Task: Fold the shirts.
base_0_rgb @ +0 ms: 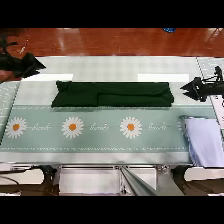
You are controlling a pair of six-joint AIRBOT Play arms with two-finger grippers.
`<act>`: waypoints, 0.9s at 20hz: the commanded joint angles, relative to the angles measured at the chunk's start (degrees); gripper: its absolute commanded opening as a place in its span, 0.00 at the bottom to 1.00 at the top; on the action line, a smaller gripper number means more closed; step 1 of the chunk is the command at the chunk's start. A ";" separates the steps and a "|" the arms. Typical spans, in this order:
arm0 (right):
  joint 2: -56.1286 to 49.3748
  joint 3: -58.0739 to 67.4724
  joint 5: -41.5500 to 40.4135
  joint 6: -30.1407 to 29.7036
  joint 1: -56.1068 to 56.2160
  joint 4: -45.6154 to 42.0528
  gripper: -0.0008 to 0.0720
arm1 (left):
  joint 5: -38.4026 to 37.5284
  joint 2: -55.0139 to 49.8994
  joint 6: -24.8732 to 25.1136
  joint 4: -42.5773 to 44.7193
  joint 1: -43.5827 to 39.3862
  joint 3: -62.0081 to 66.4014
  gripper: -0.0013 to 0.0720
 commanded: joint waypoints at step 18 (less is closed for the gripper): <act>-4.81 -1.31 -0.17 -5.79 12.61 5.90 0.04 | 18.49 14.88 -3.26 3.34 -28.59 -23.04 0.44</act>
